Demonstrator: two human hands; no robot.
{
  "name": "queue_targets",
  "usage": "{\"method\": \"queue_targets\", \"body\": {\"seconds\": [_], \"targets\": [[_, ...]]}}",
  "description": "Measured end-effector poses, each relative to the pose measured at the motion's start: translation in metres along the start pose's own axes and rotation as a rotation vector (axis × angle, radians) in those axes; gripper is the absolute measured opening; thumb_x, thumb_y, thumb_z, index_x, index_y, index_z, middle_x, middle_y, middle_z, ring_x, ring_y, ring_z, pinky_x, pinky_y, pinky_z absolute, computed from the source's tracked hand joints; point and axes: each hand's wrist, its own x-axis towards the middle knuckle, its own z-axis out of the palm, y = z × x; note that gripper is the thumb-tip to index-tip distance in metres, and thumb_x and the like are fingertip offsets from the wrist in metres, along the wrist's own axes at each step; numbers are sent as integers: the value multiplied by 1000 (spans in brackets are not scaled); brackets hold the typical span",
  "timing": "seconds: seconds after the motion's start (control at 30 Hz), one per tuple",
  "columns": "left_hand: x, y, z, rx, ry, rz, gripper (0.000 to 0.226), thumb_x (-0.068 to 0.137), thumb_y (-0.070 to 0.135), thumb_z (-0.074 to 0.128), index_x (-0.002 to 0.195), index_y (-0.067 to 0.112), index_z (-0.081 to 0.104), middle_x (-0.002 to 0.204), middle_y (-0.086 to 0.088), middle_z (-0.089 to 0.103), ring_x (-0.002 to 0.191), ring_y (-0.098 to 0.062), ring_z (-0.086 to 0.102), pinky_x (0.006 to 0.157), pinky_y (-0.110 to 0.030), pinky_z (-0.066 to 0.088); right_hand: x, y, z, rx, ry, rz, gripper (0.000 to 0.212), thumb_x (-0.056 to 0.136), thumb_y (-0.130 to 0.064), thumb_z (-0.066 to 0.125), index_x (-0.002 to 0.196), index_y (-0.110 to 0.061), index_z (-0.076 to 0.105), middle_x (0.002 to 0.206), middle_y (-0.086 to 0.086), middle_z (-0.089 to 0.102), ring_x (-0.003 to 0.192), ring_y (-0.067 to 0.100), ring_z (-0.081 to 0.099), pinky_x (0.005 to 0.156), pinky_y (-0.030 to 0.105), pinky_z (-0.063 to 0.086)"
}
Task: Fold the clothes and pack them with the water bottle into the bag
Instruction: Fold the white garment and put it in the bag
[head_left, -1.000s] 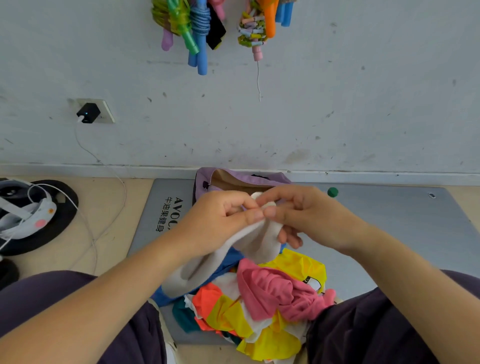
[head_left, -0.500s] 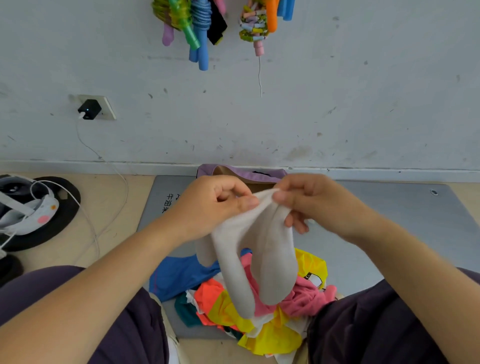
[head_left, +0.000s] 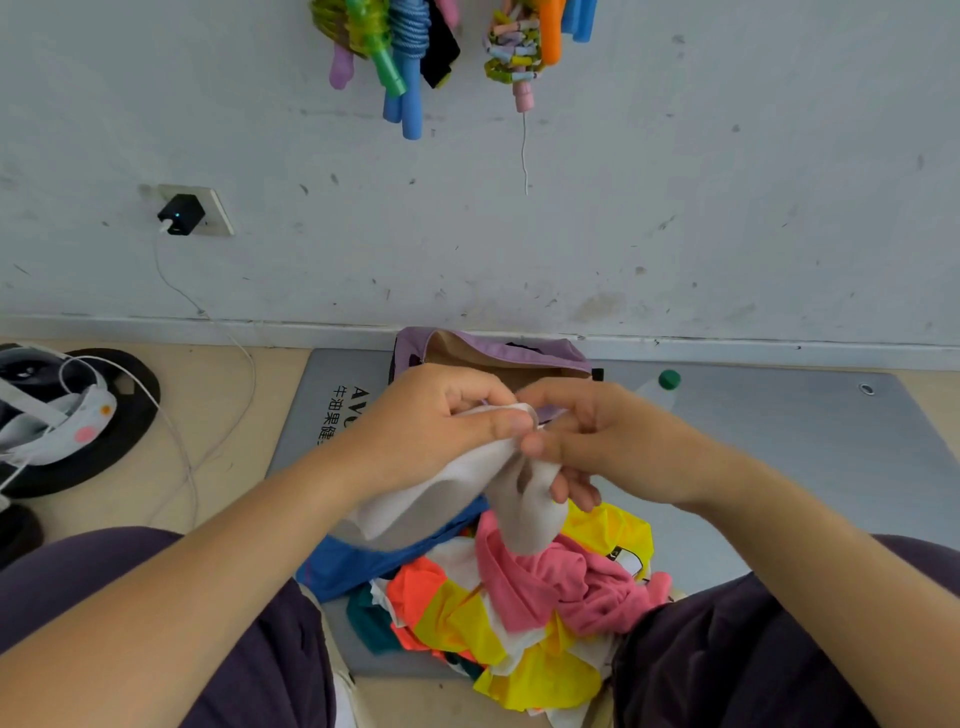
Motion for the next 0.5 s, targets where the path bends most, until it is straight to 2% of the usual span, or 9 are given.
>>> {"method": "queue_targets", "body": {"seconds": [0.07,0.13,0.17,0.27,0.33,0.37,0.43,0.5], "targets": [[0,-3,-4,-9,-18,-13,14,88,43,67,82,31,73,59,13,55,54,0,43,56,-12,32,1,0,-1,-11,57,29,3,97,-14,58,98,-12,61,60,8,65,44,20,52,47,28,43],[2,-6,-12,18,9,-45,16,85,47,68,83,32,72,60,-6,56,55,-7,43,54,-17,32,0,-2,-9,8,157,59,8,97,-14,58,91,-8,60,59,12,63,43,20,49,45,25,42],[2,-7,-18,19,37,-70,18,82,49,69,82,32,72,64,-8,61,57,-8,47,54,-16,35,-1,-3,-14,37,215,62,9,96,-13,59,90,-7,60,58,12,62,42,19,48,44,23,41],[2,-11,-36,-49,108,-145,18,75,47,73,82,30,73,76,5,72,65,-4,61,64,-17,46,-4,-5,-28,107,354,46,9,95,-13,59,88,-7,61,57,11,60,42,18,47,42,22,39],[2,-14,-42,14,81,-175,4,81,36,75,82,31,74,86,11,73,79,-11,67,71,-26,51,-7,-3,-33,111,373,40,10,95,-14,59,88,-7,61,58,12,60,43,19,46,43,24,39],[0,-14,-43,20,50,-188,1,84,30,73,83,30,74,91,10,72,84,-17,68,69,-30,54,-8,-2,-35,100,367,46,11,95,-15,60,89,-5,61,59,12,60,43,19,47,44,24,39],[-1,-13,-40,-133,12,-199,5,89,24,68,85,22,72,93,5,71,85,-19,66,63,-32,57,-8,1,-34,62,358,72,14,95,-15,60,93,-1,60,59,12,62,43,18,48,43,24,40],[-1,-8,-35,-396,30,-196,8,86,26,66,81,21,71,82,4,65,76,-11,62,58,-30,57,-6,3,-33,32,368,102,16,95,-15,61,97,0,59,59,13,64,42,17,49,43,24,40]]}}
